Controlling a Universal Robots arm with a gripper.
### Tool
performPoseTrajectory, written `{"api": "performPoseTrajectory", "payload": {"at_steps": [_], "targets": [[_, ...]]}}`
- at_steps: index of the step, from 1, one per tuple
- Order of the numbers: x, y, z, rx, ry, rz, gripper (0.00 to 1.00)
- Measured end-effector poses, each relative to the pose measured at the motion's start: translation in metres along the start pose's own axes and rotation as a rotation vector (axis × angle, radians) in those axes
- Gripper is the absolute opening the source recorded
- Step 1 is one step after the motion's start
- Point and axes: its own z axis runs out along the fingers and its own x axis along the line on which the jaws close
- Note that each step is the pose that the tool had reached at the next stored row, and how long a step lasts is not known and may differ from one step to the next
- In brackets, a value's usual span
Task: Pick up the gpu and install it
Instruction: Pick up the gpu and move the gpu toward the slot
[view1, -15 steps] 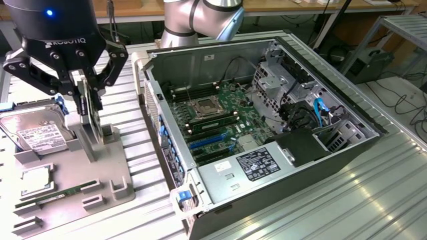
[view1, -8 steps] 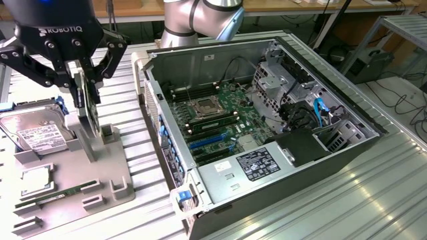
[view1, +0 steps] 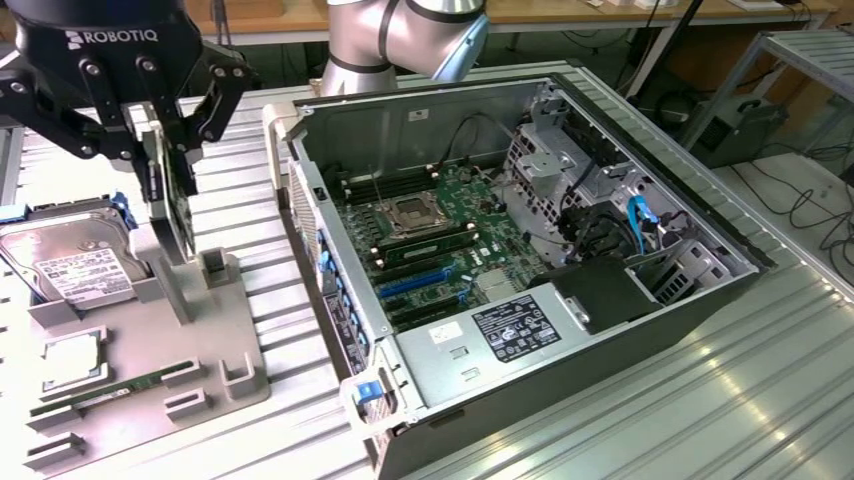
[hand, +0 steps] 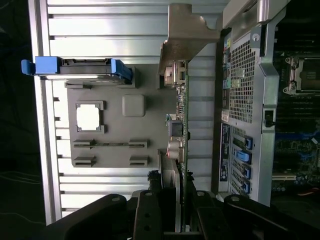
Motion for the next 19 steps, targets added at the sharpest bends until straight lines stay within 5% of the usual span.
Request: {"api": "performPoseTrajectory", "payload": {"at_steps": [8, 19], "targets": [[-0.0002, -0.0002, -0.0037, -0.0013, 0.0016, -0.061, 0.28], [-0.0011, -0.0002, -0.0036, -0.0027, 0.0013, -0.065, 0.28]]}}
